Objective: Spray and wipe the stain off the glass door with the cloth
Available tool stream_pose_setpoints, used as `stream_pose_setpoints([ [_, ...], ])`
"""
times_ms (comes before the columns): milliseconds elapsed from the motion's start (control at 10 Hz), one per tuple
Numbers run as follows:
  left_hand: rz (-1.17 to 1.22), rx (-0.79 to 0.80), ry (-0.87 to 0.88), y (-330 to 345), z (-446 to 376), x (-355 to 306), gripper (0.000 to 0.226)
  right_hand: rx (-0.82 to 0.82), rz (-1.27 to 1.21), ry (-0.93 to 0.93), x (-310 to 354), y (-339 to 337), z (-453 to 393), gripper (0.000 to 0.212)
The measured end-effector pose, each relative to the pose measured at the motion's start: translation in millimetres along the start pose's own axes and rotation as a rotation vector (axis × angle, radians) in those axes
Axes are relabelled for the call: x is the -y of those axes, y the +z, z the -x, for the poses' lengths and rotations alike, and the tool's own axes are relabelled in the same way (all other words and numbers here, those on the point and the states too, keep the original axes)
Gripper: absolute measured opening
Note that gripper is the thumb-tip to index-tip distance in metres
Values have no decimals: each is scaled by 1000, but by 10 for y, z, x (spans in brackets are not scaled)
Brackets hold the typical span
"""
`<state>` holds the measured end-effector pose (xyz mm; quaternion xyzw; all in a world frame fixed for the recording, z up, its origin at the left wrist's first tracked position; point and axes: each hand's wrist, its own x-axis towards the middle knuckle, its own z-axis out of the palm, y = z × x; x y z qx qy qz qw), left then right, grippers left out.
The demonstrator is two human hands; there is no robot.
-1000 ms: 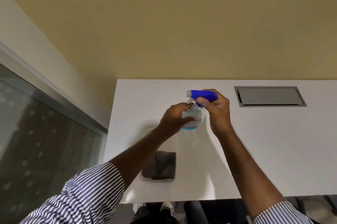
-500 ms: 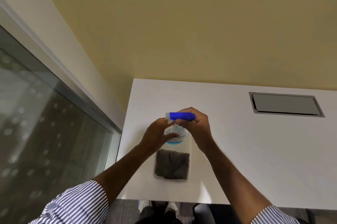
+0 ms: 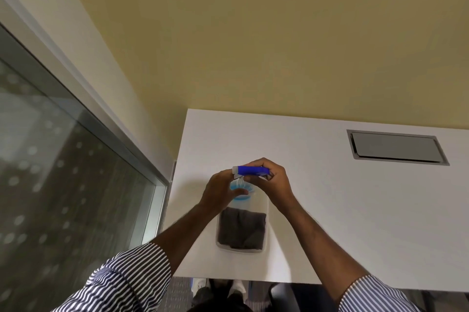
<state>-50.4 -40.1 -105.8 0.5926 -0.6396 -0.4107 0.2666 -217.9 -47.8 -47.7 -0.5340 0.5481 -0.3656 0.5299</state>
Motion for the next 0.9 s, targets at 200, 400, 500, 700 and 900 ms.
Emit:
stream_pose_setpoints([
  [200, 34, 77, -67, -22, -61, -6, 53, -70, -20, 22, 14, 12, -20, 38],
  [400, 236, 160, -273, -83, -145, -18, 55, -45, -16, 1, 80, 3, -38, 34],
  [500, 254, 182, -309, -99, -143, -32, 57, -31, -18, -2, 130, -4, -21, 32],
  [700, 144, 239, -320, -232, -99, 24, 55, -21, -100, -56, 183, -47, -6, 38],
  [900, -37, 73, -216, -612, -277, 2, 60, -104, -54, -188, 464, -229, -222, 62],
])
